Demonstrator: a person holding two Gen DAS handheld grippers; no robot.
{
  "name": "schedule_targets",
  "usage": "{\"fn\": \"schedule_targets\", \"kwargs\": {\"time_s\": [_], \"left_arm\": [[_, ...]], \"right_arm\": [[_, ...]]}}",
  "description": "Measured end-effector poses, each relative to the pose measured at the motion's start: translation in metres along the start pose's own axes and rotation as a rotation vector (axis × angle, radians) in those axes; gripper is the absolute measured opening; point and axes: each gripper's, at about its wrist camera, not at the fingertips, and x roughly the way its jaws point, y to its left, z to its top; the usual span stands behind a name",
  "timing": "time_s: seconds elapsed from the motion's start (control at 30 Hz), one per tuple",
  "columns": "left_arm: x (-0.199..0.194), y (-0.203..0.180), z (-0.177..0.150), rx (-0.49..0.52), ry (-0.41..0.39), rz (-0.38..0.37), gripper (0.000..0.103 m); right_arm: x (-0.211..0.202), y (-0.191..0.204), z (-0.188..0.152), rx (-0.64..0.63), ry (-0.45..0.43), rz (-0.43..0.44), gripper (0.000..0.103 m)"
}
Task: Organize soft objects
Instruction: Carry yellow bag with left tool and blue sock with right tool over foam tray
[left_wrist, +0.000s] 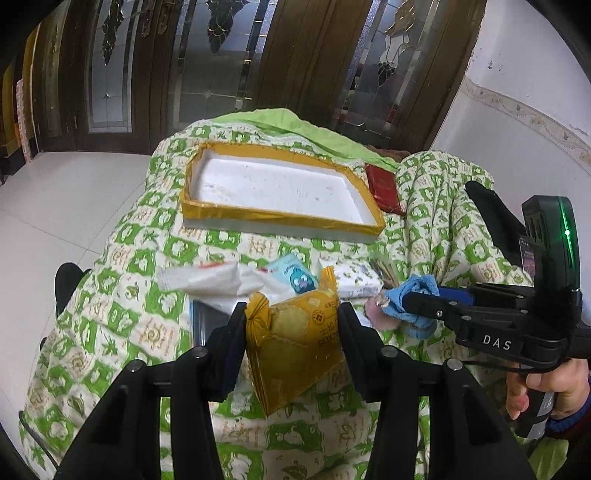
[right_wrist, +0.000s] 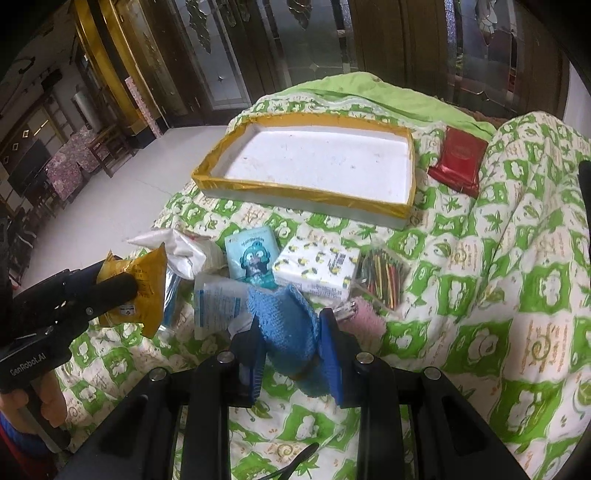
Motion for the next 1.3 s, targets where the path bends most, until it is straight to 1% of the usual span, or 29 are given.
{"fn": "schedule_targets", "kwargs": {"time_s": [0.3,0.5,0.83,0.9,1.07,1.13,1.3], "left_arm": [[0.007,0.001,0.027,0.011,-0.022,0.004,0.047],[0.013,0.004,0.044,0.017,-0.031,0.016,0.047],[0.025,0.003,0.055,0.024,-0.023,0.021,0.047],[0.028,0.002,0.056,0.028,-0.02,0.025,0.047],[0.031,0.006,0.065,0.023,-0.028,0.037,0.047],[0.032,0.01,0.07,0.013,-0.031,0.039,0.047],[0.04,0.017,0.083,-0.001,-0.033,0.051,0.047]], "right_arm": [[-0.001,0.001,0.025,-0.015,-0.039,-0.01,0.03],[0.003,0.004,0.038,-0.023,-0.049,-0.013,0.03],[0.008,-0.002,0.045,-0.017,-0.051,-0.001,0.03],[0.008,-0.004,0.047,-0.009,-0.05,0.016,0.03],[0.004,-0.023,0.063,0.068,-0.052,0.122,0.03],[0.003,-0.029,0.071,0.089,-0.059,0.149,0.03],[0.001,-0.04,0.09,0.114,-0.087,0.158,0.03]]}}
